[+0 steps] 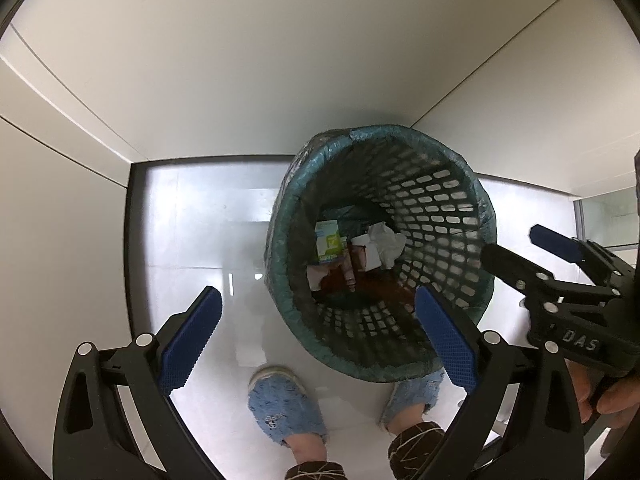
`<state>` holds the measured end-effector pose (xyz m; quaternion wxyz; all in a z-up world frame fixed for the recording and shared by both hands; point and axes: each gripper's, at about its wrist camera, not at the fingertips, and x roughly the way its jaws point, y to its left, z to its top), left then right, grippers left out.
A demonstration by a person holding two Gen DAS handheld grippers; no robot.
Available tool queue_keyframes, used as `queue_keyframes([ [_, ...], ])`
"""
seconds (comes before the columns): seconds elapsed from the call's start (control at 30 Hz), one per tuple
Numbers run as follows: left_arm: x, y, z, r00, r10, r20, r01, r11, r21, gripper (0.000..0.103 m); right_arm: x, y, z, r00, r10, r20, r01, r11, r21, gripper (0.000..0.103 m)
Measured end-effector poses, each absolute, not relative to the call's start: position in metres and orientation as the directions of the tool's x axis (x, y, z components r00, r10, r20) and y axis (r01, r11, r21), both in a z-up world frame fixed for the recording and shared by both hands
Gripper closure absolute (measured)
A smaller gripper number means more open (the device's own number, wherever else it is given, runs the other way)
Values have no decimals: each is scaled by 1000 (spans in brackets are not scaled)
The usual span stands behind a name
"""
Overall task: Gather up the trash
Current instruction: 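Raise both open tools up from the bin back over the counter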
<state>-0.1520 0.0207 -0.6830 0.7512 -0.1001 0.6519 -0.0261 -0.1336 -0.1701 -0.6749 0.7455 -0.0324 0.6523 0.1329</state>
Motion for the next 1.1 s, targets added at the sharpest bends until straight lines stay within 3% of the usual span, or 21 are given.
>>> queue_keyframes([
  [0.6, -163, 21, -567, 238, -183, -954, -98, 973, -210, 6, -143, -187, -543, 189, 155, -970, -196, 973, 118, 8],
  [1.1, -173, 24, -389, 357, -158, -921, -56, 980, -190, 6, -164, -204, -378, 330, 150, -932, -147, 983, 107, 8],
])
